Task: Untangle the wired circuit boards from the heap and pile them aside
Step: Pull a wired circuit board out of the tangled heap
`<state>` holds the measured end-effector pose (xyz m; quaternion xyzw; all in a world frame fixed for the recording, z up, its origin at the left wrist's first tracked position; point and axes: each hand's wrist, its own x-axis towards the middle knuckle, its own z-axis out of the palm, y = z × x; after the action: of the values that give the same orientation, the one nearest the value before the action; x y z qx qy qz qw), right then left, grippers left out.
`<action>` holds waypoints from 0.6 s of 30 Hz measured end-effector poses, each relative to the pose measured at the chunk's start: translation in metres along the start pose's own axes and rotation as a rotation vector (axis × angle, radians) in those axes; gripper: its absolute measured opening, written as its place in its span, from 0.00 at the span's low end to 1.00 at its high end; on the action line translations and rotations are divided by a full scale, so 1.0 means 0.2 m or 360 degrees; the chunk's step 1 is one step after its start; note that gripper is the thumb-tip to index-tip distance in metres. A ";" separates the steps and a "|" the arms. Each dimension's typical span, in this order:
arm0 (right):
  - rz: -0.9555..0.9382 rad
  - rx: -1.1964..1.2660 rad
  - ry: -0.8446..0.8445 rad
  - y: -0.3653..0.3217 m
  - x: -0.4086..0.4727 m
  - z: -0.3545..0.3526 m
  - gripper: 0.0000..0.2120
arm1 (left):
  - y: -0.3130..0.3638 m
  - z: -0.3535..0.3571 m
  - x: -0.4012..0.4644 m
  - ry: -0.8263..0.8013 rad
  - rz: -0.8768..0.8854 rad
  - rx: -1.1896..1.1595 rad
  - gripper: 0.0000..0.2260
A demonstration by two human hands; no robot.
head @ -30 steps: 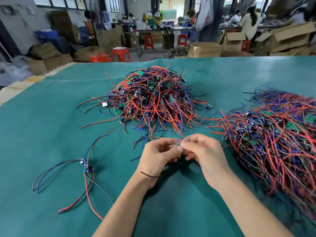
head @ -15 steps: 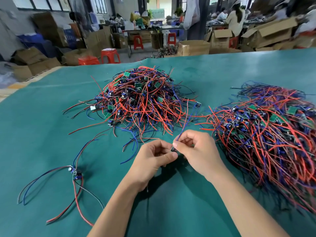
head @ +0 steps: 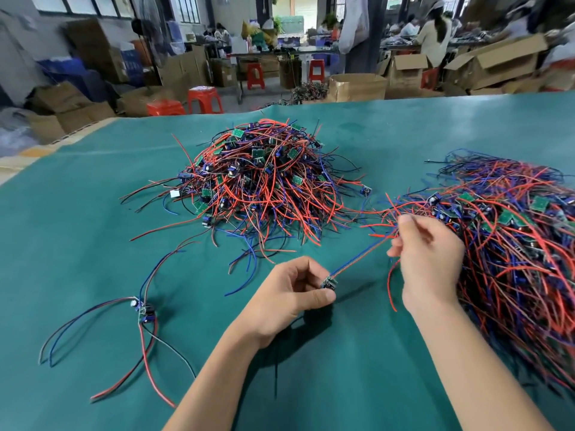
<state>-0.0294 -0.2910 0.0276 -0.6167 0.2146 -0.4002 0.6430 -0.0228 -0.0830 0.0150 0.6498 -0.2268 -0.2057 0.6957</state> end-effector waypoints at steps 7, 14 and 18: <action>0.0074 -0.0398 -0.0620 0.01 -0.19 0.07 0.14 | -0.03 -0.01 0.04 0.0449 -0.0025 -0.0335 0.12; -0.0195 -0.0570 -0.1013 -0.01 -0.31 0.11 0.08 | -0.03 0.00 0.03 0.0458 0.0030 -0.0376 0.09; -0.0317 -0.0586 -0.0992 -0.01 -0.33 0.10 0.07 | -0.04 -0.01 0.03 0.0463 -0.0024 -0.0295 0.12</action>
<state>-0.0526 -0.2270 0.0190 -0.8320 0.0159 -0.2085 0.5138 -0.0158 -0.0850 0.0062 0.6075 -0.0991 -0.1347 0.7765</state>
